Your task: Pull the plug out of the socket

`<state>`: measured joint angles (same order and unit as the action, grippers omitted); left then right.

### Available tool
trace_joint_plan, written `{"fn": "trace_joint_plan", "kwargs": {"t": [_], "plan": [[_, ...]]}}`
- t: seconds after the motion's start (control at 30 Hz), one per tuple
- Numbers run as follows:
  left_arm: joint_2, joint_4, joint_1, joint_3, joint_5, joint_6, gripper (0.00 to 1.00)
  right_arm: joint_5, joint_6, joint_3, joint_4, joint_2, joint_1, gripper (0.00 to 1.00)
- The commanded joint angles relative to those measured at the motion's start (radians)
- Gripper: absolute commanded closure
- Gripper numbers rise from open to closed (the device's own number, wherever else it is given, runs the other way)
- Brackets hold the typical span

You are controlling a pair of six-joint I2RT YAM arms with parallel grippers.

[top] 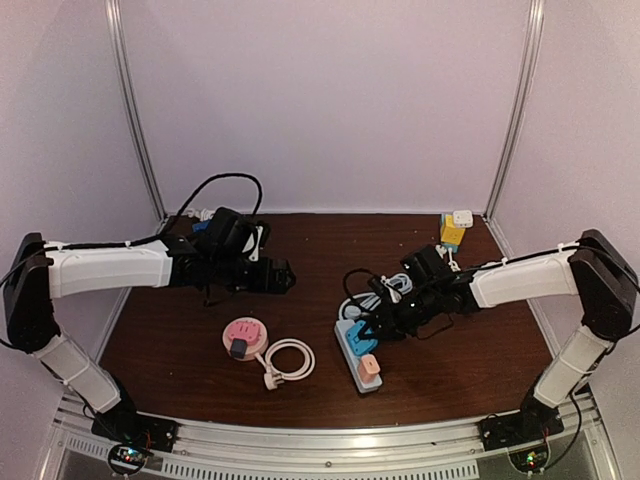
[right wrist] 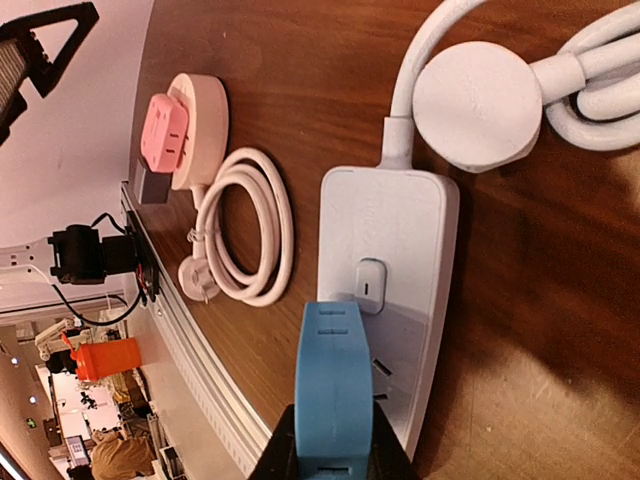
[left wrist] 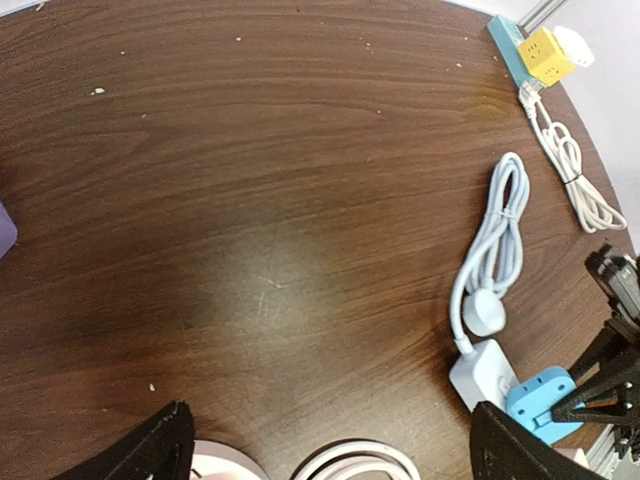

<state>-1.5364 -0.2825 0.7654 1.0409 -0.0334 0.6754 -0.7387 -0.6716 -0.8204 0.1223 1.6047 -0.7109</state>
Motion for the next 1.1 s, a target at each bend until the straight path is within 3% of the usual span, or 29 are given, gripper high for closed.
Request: {"fn": "trace_joint_plan", "kwargs": {"t": [0.0,0.1,0.17,0.47,0.53,0.7,1.07], "plan": [[-0.043,0.105,-0.005,0.027,0.116,0.0,0.05,-0.031,-0.051,-0.088,-0.174,0.061,0.021,1.0],[-0.091,0.14,-0.005,0.054,0.175,0.023,0.11,-0.013,-0.075,-0.116,-0.238,0.114,0.033,1.0],[-0.133,0.163,-0.007,0.076,0.219,0.048,0.19,-0.004,-0.096,-0.132,-0.273,0.148,0.034,1.0],[-0.313,0.376,-0.008,0.107,0.43,0.188,0.8,0.055,-0.14,-0.155,-0.321,0.204,0.03,1.0],[-0.339,0.41,-0.008,0.109,0.458,0.206,0.87,0.067,-0.148,-0.156,-0.328,0.203,0.028,1.0],[-0.397,0.447,-0.006,0.13,0.489,0.232,0.97,0.079,-0.168,-0.163,-0.343,0.206,0.023,1.0],[-0.505,0.359,0.012,0.238,0.407,0.239,1.0,0.074,-0.191,-0.175,-0.367,0.232,0.02,1.0]]}}
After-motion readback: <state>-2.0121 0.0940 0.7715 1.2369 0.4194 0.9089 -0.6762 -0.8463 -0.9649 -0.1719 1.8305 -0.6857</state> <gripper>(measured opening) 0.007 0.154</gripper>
